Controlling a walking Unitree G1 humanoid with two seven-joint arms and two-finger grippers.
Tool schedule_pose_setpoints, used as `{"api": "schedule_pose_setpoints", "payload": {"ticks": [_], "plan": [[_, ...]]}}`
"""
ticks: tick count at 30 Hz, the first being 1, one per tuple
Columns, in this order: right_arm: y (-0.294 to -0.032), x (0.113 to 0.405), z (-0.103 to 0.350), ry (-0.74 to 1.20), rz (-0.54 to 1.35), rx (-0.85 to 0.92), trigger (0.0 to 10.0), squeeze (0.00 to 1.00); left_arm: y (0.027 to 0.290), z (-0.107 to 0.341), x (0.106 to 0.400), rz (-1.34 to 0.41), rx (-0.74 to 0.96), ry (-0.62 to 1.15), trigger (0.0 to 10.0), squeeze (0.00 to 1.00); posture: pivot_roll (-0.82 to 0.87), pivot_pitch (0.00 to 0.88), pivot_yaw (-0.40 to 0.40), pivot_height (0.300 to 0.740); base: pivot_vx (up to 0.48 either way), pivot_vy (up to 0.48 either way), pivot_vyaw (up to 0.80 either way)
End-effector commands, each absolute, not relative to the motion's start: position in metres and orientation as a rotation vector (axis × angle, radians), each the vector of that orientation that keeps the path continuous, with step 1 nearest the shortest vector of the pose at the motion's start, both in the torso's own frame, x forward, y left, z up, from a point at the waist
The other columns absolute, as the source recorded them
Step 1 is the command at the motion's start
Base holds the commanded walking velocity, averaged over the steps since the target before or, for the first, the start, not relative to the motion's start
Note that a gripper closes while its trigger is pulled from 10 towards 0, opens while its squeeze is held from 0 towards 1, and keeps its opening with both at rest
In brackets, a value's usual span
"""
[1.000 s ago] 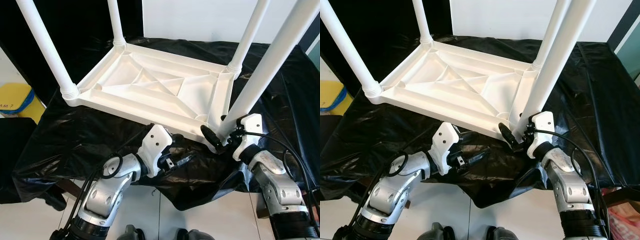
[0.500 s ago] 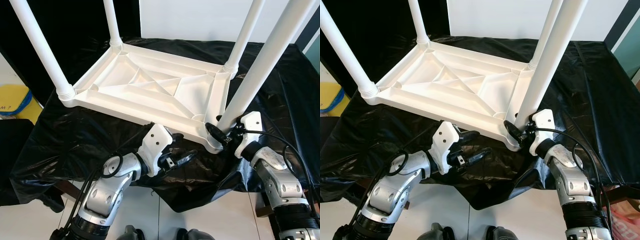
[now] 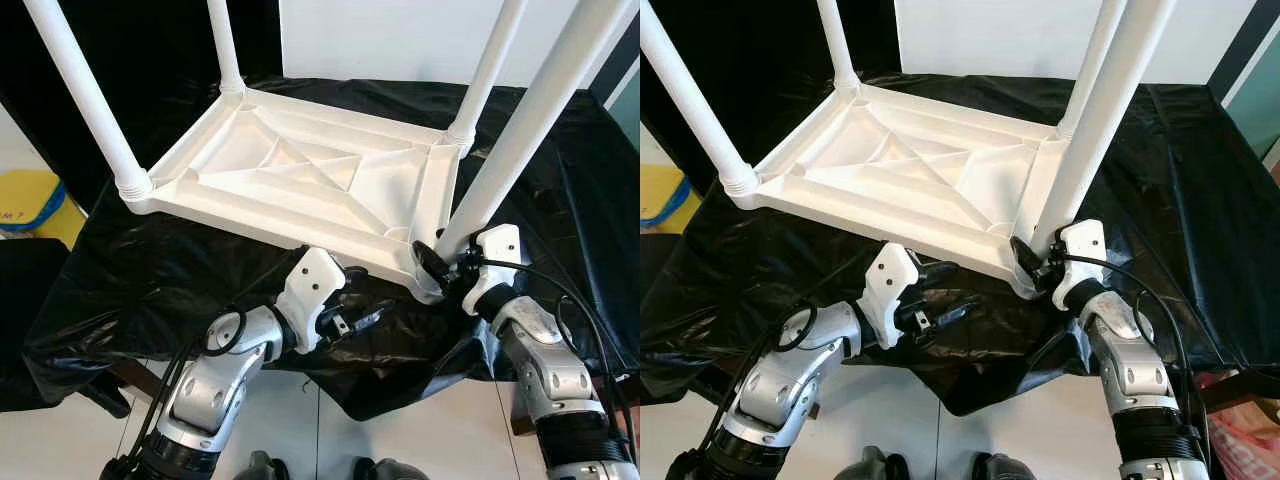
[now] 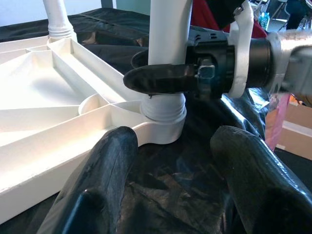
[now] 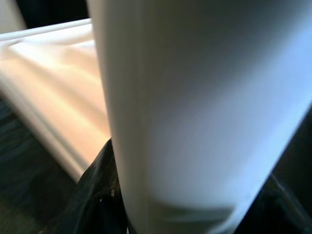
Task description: Building children table
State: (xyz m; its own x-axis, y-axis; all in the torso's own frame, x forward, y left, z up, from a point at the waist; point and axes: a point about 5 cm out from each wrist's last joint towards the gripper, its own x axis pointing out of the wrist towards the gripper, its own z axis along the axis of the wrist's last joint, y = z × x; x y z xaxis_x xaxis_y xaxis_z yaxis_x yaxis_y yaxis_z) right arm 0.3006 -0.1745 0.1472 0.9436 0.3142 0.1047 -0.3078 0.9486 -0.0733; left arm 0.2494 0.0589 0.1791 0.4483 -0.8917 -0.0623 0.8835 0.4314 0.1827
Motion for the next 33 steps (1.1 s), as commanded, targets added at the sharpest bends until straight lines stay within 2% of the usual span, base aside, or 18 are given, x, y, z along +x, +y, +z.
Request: {"api": "schedule_pose_setpoints", "payload": {"ticks": [1, 15, 19, 33], "plan": [[-0.176, 0.297, 0.128, -0.017, 0.264, -0.063, 10.0, 0.0, 0.058, 0.178, 0.251, -1.057, 0.194, -0.041, 10.0, 0.0, -0.02, 0.145, -0.043, 0.74, 0.0, 0.0, 0.0], [-0.15, 0.284, 0.116, 0.018, -0.118, 0.005, 10.0, 0.0, 0.056, 0.177, 0.25, -1.067, 0.193, -0.044, 10.0, 0.0, -0.01, 0.134, -0.054, 0.74, 0.0, 0.0, 0.0], [-0.139, 0.283, 0.116, 0.019, -0.103, 0.016, 10.0, 0.0, 0.055, 0.177, 0.249, -1.068, 0.193, -0.043, 10.0, 0.0, -0.01, 0.13, -0.052, 0.74, 0.0, 0.0, 0.0], [-0.136, 0.28, 0.123, -0.011, -0.12, 0.017, 10.0, 0.0, 0.055, 0.177, 0.248, -1.075, 0.196, -0.042, 10.0, 0.0, -0.02, 0.124, -0.051, 0.74, 0.0, 0.0, 0.0]]}}
